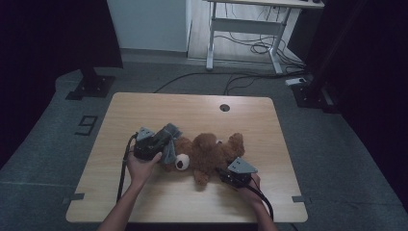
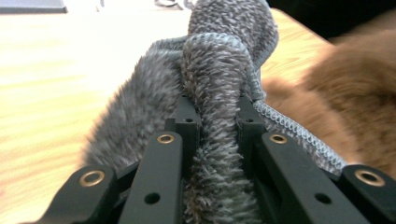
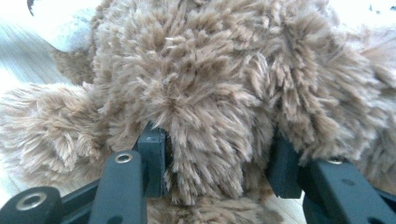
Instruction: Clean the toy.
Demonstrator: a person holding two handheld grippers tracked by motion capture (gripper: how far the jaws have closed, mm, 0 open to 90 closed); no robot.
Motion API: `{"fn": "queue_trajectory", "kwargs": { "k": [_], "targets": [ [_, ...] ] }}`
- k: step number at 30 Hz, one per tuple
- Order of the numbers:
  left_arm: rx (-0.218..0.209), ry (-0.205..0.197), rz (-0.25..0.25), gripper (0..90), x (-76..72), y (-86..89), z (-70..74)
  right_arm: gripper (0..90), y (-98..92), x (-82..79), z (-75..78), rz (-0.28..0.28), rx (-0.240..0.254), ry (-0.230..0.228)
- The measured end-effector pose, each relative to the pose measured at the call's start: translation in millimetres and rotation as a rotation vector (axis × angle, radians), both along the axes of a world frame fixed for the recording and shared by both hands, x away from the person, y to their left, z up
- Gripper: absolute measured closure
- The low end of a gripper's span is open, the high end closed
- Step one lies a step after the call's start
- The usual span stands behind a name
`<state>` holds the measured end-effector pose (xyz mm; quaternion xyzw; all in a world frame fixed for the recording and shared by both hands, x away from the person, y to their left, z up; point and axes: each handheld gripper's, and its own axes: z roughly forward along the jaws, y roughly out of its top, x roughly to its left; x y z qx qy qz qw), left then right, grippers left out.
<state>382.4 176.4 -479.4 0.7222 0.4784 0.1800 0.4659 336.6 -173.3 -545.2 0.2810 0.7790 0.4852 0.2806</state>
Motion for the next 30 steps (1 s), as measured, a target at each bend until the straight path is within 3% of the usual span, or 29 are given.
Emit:
{"fn": "queue_trajectory", "kwargs": {
  "k": [4,9,10,11,13,15,17,18,20,24,29,30],
  "targets": [
    [-0.022,0.034,0.007,76.7,1.4,9.7,-6.7,49.9,-0.5,0.4,-0.2,0.0,0.005,0.004],
    [-0.022,0.001,-0.009,76.6,-1.9,3.9,7.7,49.9,-1.4,0.7,-0.5,0.0,0.008,0.009],
    [-0.023,-0.027,-0.038,76.6,-4.5,-5.2,20.9,49.9,-2.5,1.1,-1.1,0.001,0.015,0.012],
    [-0.023,-0.027,-0.038,76.6,-4.5,-5.2,20.9,49.9,-2.5,1.1,-1.1,0.001,0.015,0.012],
    [-0.021,-0.064,-0.089,76.5,-6.6,-27.4,39.7,49.8,-2.3,0.9,-1.1,0.001,0.012,0.008],
    [-0.015,-0.071,-0.108,76.4,-6.5,-35.8,44.7,49.8,-2.3,0.9,-1.2,0.001,0.011,0.006],
    [-0.005,-0.076,-0.158,76.3,-2.7,-63.1,53.8,49.8,-1.8,0.6,-1.3,-0.001,0.008,0.001],
    [-0.005,-0.076,-0.158,76.3,-2.7,-63.1,53.8,49.8,-1.4,0.7,-1.4,-0.002,0.007,-0.003],
    [-0.007,-0.047,-0.205,76.1,5.4,-89.9,52.2,49.8,-1.2,1.0,-1.7,-0.004,0.004,-0.011],
    [0.028,0.006,-0.223,76.1,16.7,-115.1,33.1,49.5,-1.1,0.7,-1.9,-0.006,0.002,-0.012],
    [0.039,0.027,-0.189,76.5,21.8,-103.9,19.5,49.4,-0.9,0.4,-2.1,-0.007,0.001,-0.011],
    [0.055,0.032,-0.177,76.6,20.7,-92.2,15.8,49.4,-0.9,0.3,-2.1,-0.005,-0.001,-0.012]
  ]
}}
